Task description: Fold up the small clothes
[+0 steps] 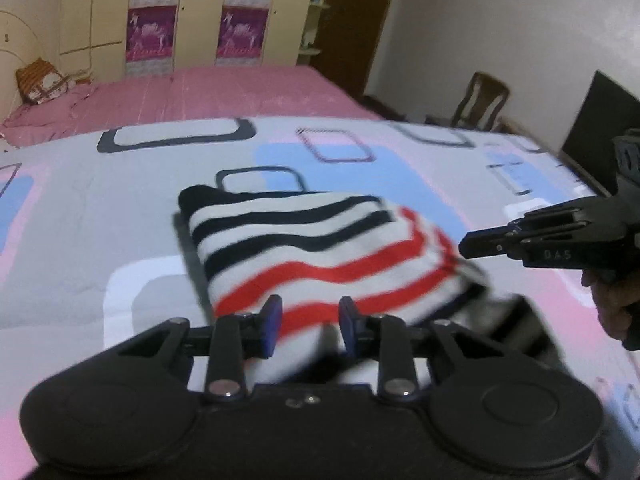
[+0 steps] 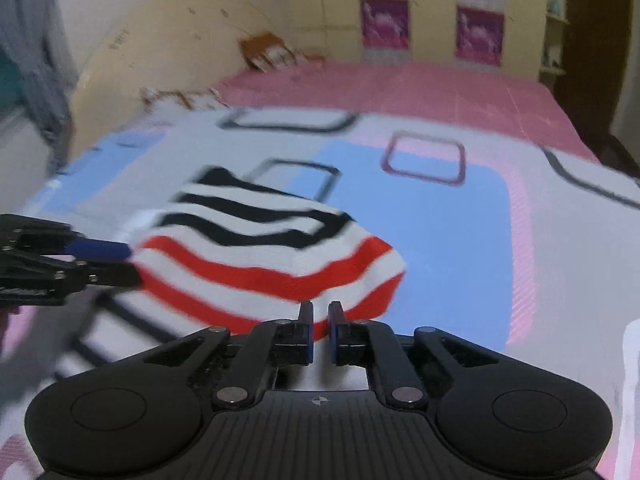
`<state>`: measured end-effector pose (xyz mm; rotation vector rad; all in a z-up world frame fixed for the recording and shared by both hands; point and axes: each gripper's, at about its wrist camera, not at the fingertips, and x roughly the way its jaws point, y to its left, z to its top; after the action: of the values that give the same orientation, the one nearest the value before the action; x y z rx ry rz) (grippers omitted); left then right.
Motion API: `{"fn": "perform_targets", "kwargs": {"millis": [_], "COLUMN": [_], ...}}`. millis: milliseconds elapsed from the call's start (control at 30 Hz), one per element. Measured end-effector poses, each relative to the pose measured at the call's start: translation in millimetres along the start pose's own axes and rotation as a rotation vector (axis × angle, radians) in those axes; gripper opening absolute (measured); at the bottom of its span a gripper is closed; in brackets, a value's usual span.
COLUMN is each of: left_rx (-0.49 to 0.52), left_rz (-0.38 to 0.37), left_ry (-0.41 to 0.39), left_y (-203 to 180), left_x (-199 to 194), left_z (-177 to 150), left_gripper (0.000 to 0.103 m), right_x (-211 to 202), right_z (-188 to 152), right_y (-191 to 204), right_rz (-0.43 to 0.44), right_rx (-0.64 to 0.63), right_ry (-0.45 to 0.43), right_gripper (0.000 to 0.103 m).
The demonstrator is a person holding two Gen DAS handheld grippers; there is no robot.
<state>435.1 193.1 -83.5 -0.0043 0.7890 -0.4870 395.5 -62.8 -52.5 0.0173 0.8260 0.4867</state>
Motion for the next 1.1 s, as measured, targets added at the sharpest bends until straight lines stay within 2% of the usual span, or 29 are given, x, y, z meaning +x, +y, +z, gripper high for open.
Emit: {"fn": "perform_targets", "kwargs": {"millis": [100,167,200,267,333,467,533,600,667,733,800,900,1100], "left_rx": [0.009,0.015,0.041,0.105,0.105,0.153,0.153,0.127,0.124,0.123,0.093,0.051,0.035], "left_rz": [0.0,-0.01,0.008,0.063,0.081,0.129,0.143,0.124,0.129,0.151,0.165,0.185,0.265], "left_ry": [0.002,0.017,0.038,0.064,0.055,0.05,0.054,0.04,0.042,0.078,0.096,0.084,0.068], "left_y": [-19,-32,-38,-47,-48,-59,-63,-66,-73,-77,-75,-73,-87], "left_x": [-19,-23,-21,-14,-10,-11,-23,-38,-47,-41,-31,-25,-24], "left_z": [-17,-29,-36,-46,-51,-56,-55,-58,-66,-76,-86,-91,-93], "left_gripper": [0.029,0.03,0.023,0.021,0.021,0.021,0.02,0.02,0.02,0.02,0.02,0.019,0.016], "right_x": [-29,-34,-31,-15,-10,-7,-24,-47,-56,-49,-36,-30,-35], "right_z": [-17,-29,-36,-51,-57,-56,-52,-56,-68,-82,-94,-97,-99], "right_y": [19,30,35,41,34,29,30,33,41,45,39,29,31], "right_rz": [0.038,0.055,0.045,-0.038,-0.031,-0.045,-0.01,0.041,0.068,0.05,0.04,0.062,0.059], "right_rx": [-0.052,-0.094,-0.129,-0.204,-0.163,-0.159,-0.132,-0.11,-0.127,-0.147,-0.108,-0.036,-0.04], "right_ry": [-0.007,0.014,0.029,0.082,0.07,0.07,0.051,0.025,0.039,0.075,0.104,0.09,0.086], "right_gripper": [0.007,0.007,0.004,0.0,0.0,0.0,0.0,0.0,0.0,0.0,0.0,0.0,0.0]}}
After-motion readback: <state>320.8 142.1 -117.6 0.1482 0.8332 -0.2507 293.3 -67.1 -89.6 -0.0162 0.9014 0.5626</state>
